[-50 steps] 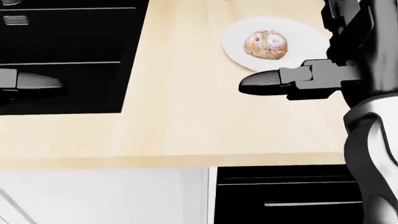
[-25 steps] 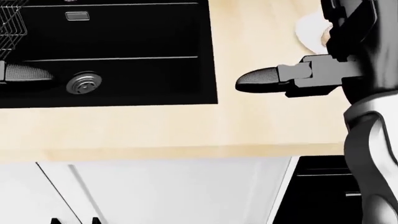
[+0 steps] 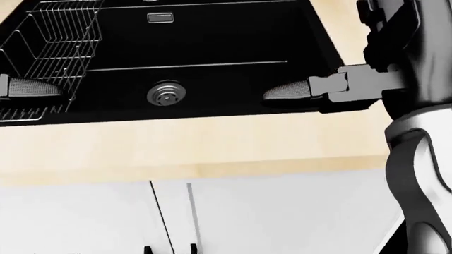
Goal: Place the pastries on the plates.
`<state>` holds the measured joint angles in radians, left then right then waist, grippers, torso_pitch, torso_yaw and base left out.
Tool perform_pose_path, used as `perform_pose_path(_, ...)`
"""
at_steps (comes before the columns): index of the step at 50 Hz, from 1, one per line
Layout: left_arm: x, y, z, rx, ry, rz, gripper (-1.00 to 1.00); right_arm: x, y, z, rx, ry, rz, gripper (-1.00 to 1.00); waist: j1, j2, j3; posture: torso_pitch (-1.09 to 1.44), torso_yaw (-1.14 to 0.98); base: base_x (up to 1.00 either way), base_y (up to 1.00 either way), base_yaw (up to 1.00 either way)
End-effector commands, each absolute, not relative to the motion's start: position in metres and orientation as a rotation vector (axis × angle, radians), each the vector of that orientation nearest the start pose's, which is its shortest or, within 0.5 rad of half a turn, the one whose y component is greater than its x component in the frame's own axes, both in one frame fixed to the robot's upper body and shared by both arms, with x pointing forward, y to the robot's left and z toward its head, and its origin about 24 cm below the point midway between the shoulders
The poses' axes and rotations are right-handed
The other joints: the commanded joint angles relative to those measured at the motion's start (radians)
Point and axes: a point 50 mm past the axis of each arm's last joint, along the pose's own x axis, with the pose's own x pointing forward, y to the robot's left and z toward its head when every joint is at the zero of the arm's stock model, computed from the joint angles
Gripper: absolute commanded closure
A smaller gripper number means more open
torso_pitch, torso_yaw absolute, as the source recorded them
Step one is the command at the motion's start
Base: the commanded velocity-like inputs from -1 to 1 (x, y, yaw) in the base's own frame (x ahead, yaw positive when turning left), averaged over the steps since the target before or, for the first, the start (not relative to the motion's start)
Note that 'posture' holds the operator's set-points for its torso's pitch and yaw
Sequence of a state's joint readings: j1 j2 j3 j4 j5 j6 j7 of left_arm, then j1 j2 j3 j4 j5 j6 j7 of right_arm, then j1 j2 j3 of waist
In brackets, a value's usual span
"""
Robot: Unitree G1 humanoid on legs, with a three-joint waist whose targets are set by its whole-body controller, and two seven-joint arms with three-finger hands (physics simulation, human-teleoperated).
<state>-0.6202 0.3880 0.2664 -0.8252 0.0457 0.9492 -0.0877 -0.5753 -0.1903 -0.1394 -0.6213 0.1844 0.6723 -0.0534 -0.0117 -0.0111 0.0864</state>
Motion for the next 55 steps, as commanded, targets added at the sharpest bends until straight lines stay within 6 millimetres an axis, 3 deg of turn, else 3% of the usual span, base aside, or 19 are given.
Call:
perform_pose_path(1, 0.2274, 0.1972, 0.3073, 0.323, -0.594, 0.179, -1.00, 0.2624, -0.1525, 0.2775, -0.023, -0.584, 0.069, -1.00, -0.002, 0.000, -0.017, 0.06, 0.00, 0.00, 0.65, 0.00)
perform_pose_path(4, 0.2273, 0.1970, 0.3069, 0.326, -0.592, 0.180, -1.00, 0.2622, -0.1522, 0.2777, -0.024, -0.585, 0.072, -1.00, -0.009, -0.050, -0.029, 0.06, 0.00, 0.00, 0.65, 0.00)
perform_pose_path(5, 0.2276, 0.1966, 0.3062, 0.324, -0.591, 0.178, -1.00, 0.2620, -0.1527, 0.2775, -0.022, -0.586, 0.072, -1.00, -0.010, -0.025, -0.028, 0.06, 0.00, 0.00, 0.66, 0.00)
perform_pose_path(9, 0.2268, 0.1958, 0.3075, 0.325, -0.596, 0.179, -1.00, 0.2614, -0.1531, 0.2760, -0.019, -0.585, 0.070, -1.00, 0.004, -0.040, -0.052, 0.06, 0.00, 0.00, 0.65, 0.00)
perform_pose_path(13, 0.2257, 0.1956, 0.3068, 0.327, -0.593, 0.179, -1.00, 0.2599, -0.1540, 0.2750, -0.010, -0.581, 0.075, -1.00, -0.001, 0.020, -0.026, 0.06, 0.00, 0.00, 0.65, 0.00)
perform_pose_path(16, 0.2256, 0.1959, 0.3069, 0.325, -0.593, 0.180, -1.00, 0.2600, -0.1539, 0.2761, -0.010, -0.584, 0.076, -1.00, -0.004, 0.148, -0.082, 0.06, 0.00, 0.00, 0.65, 0.00)
perform_pose_path(17, 0.2256, 0.1956, 0.3062, 0.326, -0.591, 0.177, -1.00, 0.2602, -0.1533, 0.2760, -0.011, -0.584, 0.077, -1.00, 0.008, 0.094, -0.036, 0.06, 0.00, 0.00, 0.65, 0.00)
perform_pose_path(18, 0.2257, 0.1954, 0.3060, 0.324, -0.591, 0.177, -1.00, 0.2602, -0.1532, 0.2759, -0.009, -0.584, 0.078, -1.00, 0.011, 0.096, -0.022, 0.06, 0.00, 0.00, 0.65, 0.00)
perform_pose_path(28, 0.2252, 0.1957, 0.3060, 0.328, -0.591, 0.177, -1.00, 0.2601, -0.1518, 0.2750, -0.009, -0.580, 0.085, -1.00, 0.000, -0.005, -0.019, 0.06, 0.00, 0.00, 0.65, 0.00)
perform_pose_path(30, 0.2252, 0.1955, 0.3070, 0.329, -0.593, 0.176, -1.00, 0.2600, -0.1519, 0.2757, -0.008, -0.582, 0.087, -1.00, -0.004, -0.053, -0.040, 0.06, 0.00, 0.00, 0.65, 0.00)
perform_pose_path(31, 0.2254, 0.1956, 0.3074, 0.329, -0.592, 0.176, -1.00, 0.2604, -0.1521, 0.2756, -0.011, -0.581, 0.085, -1.00, -0.012, -0.017, -0.028, 0.06, 0.00, 0.00, 0.65, 0.00)
perform_pose_path(34, 0.2256, 0.1949, 0.3082, 0.332, -0.590, 0.172, -1.00, 0.2606, -0.1518, 0.2762, -0.010, -0.582, 0.087, -1.00, 0.001, -0.041, -0.055, 0.06, 0.00, 0.00, 0.65, 0.00)
perform_pose_path(38, 0.2253, 0.1944, 0.3078, 0.335, -0.589, 0.168, -1.00, 0.2601, -0.1520, 0.2763, -0.011, -0.583, 0.090, -1.00, -0.002, 0.007, -0.025, 0.06, 0.00, 0.00, 0.65, 0.00)
perform_pose_path(40, 0.2255, 0.1938, 0.3070, 0.339, -0.585, 0.163, -1.00, 0.2609, -0.1517, 0.2750, -0.010, -0.580, 0.090, -1.00, -0.006, 0.074, -0.036, 0.06, 0.00, 0.00, 0.65, 0.00)
perform_pose_path(41, 0.2253, 0.1937, 0.3068, 0.337, -0.586, 0.162, -1.00, 0.2603, -0.1517, 0.2749, -0.008, -0.581, 0.091, -1.00, 0.003, 0.141, -0.053, 0.06, 0.00, 0.00, 0.66, 0.00)
perform_pose_path(42, 0.2254, 0.1934, 0.3065, 0.337, -0.585, 0.159, -1.00, 0.2603, -0.1521, 0.2746, -0.007, -0.580, 0.090, -1.00, 0.003, 0.092, -0.040, 0.06, 0.00, 0.00, 0.66, 0.00)
perform_pose_path(47, 0.2251, 0.1906, 0.3052, 0.353, -0.589, 0.139, -1.00, 0.2605, -0.1518, 0.2739, -0.005, -0.577, 0.092, -1.00, 0.009, 0.045, -0.033, 0.06, 0.00, 0.00, 0.61, 0.00)
perform_pose_path(54, 0.2255, 0.1889, 0.3058, 0.360, -0.594, 0.134, -1.00, 0.2601, -0.1508, 0.2712, -0.011, -0.564, 0.097, -1.00, 0.002, 0.000, -0.015, 0.06, 0.00, 0.00, 0.41, 0.00)
perform_pose_path(55, 0.2255, 0.1888, 0.3058, 0.359, -0.594, 0.133, -1.00, 0.2599, -0.1503, 0.2712, -0.012, -0.566, 0.101, -1.00, 0.004, 0.020, -0.014, 0.06, 0.00, 0.00, 0.00, 0.00)
